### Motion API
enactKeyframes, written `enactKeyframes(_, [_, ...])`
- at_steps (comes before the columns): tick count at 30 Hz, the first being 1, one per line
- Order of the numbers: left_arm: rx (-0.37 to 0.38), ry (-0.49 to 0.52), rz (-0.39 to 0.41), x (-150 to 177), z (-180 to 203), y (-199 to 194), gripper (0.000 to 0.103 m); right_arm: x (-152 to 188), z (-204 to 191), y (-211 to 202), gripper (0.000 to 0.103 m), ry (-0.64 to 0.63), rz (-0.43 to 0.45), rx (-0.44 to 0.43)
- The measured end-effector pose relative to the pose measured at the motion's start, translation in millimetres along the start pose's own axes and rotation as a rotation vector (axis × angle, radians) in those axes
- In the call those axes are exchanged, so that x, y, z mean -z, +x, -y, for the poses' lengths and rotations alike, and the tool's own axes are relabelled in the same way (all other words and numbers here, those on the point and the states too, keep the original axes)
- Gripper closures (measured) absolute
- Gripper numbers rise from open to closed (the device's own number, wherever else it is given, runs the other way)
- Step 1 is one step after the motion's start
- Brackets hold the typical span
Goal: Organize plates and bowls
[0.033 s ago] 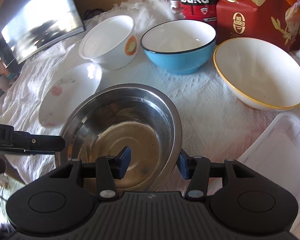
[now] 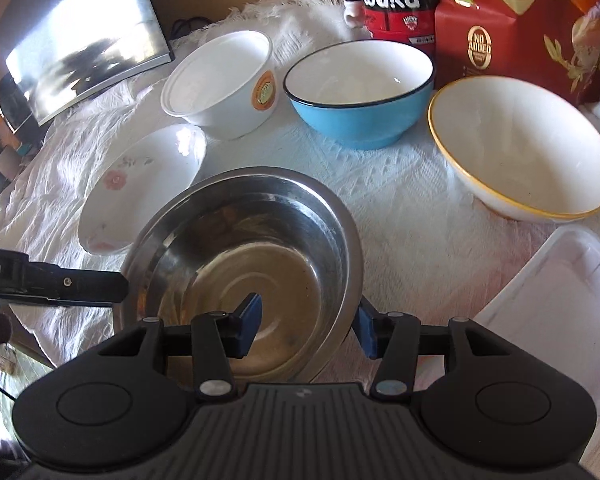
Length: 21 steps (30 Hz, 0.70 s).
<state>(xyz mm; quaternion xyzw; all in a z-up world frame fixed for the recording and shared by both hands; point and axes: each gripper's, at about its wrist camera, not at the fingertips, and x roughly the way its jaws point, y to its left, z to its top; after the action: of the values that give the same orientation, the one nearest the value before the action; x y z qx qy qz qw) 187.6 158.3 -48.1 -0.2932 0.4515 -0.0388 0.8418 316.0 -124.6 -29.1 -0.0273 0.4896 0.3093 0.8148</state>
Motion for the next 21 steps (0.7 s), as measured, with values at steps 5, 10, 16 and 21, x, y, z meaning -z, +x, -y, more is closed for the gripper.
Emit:
enactKeyframes(5, [-0.072,-0.019,-0.002,-10,0,13,0.065,-9,1,3,0.045,0.02,0.057,0.03])
enactKeyframes(10, [-0.096,-0.034,-0.019,-11,-2,27,0.067,-17,5,24,0.035,0.067,0.024,-0.008])
enactKeyframes(16, [-0.046,-0.039,-0.051,-10,0,35,0.073,-11,14,38,0.031,0.159,-0.025,-0.033])
enactKeyframes(21, [-0.049,-0.037,-0.021,-16,1,26,0.073,-11,8,41,0.02,0.125,-0.04,-0.032])
